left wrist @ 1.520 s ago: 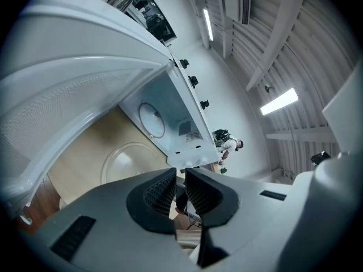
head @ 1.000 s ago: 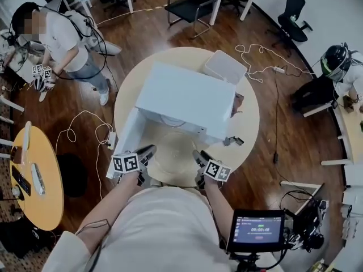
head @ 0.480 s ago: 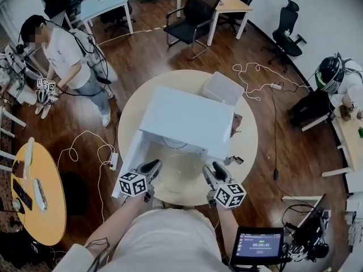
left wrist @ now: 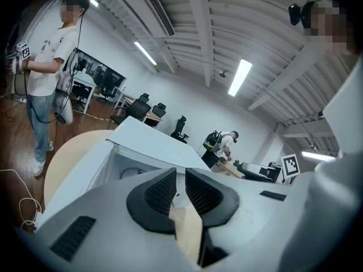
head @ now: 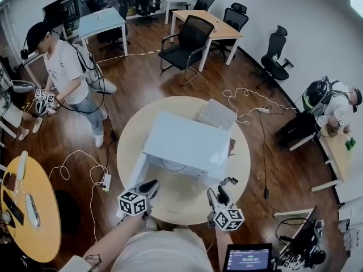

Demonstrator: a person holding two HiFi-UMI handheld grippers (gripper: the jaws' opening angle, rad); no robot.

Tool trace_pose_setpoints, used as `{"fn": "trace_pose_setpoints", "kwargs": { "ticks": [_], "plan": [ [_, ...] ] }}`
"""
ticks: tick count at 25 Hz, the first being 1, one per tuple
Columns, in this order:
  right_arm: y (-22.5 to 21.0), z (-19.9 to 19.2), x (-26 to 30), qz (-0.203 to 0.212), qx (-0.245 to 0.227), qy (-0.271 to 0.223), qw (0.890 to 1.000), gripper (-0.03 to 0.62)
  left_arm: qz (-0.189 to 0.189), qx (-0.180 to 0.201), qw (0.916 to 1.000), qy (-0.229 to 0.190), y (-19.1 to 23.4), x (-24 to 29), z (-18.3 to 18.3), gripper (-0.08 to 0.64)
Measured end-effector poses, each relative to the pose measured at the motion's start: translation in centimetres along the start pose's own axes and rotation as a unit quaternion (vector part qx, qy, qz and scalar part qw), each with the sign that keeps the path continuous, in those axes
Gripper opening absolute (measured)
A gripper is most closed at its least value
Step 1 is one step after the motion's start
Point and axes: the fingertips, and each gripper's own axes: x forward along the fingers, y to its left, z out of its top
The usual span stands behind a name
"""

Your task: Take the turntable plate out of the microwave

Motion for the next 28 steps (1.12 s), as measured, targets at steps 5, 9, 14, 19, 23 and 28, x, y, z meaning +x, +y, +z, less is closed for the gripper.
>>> {"fn": "trace_pose_setpoints", "kwargs": {
  "ticks": [5,9,14,19,23,28],
  "plan": [
    [1.0,-1.8,-2.3,-0.039,0.006,-0.017,0.999,0.224,-0.017,0.009,0.9998,-0.002,0.1,-1.2,-0.4,0.037],
    [1.6,-3.0,-3.5,-0.068,0.010,-0.028,0.997,0.224,-0.029,0.027,0.9992,-0.009,0.4,-1.5,-0.2,0.037],
    [2.5,-2.8,-5.9,-0.082,-0.020,-0.030,0.996,0.222,-0.039,0.032,0.9987,-0.009,-0.5,-2.2,-1.0,0.037],
    [3.1,-2.4,-7.8,-0.095,-0.032,-0.025,0.995,0.222,-0.048,0.046,0.9978,0.006,-1.1,-2.1,-2.1,0.037],
    [3.0,-3.1,-9.0,-0.107,-0.029,-0.044,0.993,0.151,-0.062,0.075,0.9952,0.009,-2.0,-2.0,-1.9,0.037],
    [3.5,-3.8,-9.4,-0.095,-0.022,-0.059,0.994,0.138,-0.053,0.090,0.9945,0.006,-2.5,-3.5,-1.7,0.037]
  ]
}}
